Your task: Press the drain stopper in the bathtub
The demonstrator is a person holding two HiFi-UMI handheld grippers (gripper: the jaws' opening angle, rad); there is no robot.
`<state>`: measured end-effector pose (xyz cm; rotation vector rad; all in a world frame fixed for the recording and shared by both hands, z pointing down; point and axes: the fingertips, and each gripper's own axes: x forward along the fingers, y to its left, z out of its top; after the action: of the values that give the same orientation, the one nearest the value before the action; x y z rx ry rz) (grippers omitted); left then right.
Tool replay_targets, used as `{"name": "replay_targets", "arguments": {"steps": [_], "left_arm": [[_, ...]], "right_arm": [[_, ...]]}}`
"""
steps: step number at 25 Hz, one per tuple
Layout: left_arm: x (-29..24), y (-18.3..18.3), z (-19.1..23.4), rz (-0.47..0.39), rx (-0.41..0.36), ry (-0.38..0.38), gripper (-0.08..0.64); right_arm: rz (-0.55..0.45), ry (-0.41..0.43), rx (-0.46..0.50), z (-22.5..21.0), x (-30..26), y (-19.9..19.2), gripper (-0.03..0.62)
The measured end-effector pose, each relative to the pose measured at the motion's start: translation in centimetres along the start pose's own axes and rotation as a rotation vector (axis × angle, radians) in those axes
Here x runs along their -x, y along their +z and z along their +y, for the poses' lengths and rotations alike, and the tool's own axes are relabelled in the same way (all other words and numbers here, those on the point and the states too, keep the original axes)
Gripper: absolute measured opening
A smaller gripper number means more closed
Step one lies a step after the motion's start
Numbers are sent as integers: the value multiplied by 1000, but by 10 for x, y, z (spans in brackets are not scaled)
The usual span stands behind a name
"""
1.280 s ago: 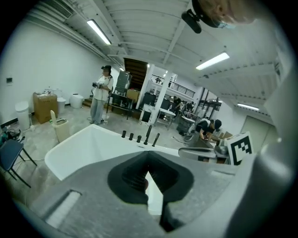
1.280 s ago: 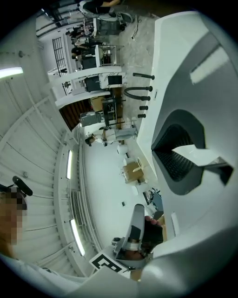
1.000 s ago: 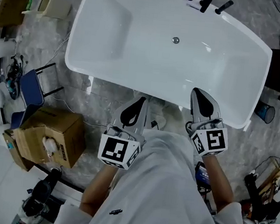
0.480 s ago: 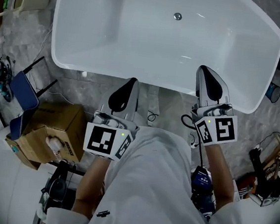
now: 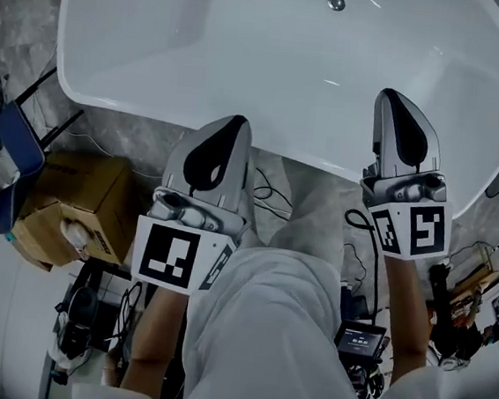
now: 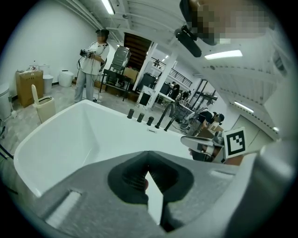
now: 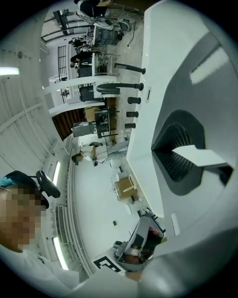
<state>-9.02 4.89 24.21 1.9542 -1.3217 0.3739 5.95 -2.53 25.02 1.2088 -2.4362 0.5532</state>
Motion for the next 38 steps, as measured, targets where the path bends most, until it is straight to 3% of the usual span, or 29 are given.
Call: {"name": "replay_targets", "arguments": {"steps": [6, 15, 21, 28, 38], "left_arm": [[-48, -39, 4, 29, 29, 21, -2], [-89, -67, 43, 25, 37, 32, -2], [-115, -86, 24, -5, 77, 20, -2], [-156, -90, 2, -30, 43, -31, -2], [-205, -125, 33, -29, 18, 0, -2]], "right_arm": [[26, 56, -42, -31, -32, -37, 2], [23, 53, -42, -44, -110, -78, 3], [-16, 44, -45, -62, -115, -98, 3], [-4, 88, -1, -87, -143, -120, 2], [56, 76, 30, -120, -208, -200, 3]]}}
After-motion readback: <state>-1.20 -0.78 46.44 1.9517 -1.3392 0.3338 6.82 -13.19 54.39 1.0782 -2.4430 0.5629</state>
